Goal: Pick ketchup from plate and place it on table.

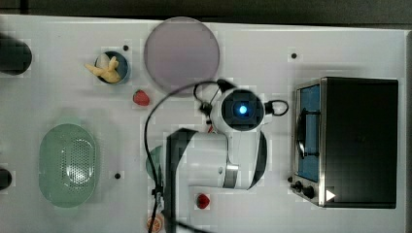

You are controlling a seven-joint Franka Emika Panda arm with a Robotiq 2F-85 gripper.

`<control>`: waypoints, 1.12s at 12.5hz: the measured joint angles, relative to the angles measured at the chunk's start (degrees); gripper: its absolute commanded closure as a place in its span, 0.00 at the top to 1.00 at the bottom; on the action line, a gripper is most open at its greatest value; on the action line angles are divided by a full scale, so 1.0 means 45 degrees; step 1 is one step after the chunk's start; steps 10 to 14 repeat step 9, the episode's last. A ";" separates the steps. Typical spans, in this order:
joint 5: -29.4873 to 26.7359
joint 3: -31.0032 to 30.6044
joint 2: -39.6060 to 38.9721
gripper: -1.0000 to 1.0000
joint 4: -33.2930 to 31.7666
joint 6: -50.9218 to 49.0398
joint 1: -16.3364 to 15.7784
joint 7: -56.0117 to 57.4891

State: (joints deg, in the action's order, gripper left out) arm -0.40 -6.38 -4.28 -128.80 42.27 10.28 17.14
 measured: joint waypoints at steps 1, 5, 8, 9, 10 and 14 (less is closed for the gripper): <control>-0.0119 -0.0138 0.0356 1.00 0.0995 -0.1194 0.0003 -0.0847; -0.0161 -0.0347 0.1475 1.00 0.4986 -0.5754 -0.0117 -0.2788; -0.0036 -0.0266 0.1885 1.00 0.6515 -0.7656 -0.0138 -0.3220; -0.0060 -0.0297 0.1970 1.00 0.6615 -0.7734 -0.0129 -0.3220; -0.0060 -0.0297 0.1970 1.00 0.6615 -0.7734 -0.0129 -0.3220; -0.0060 -0.0297 0.1970 1.00 0.6615 -0.7734 -0.0129 -0.3220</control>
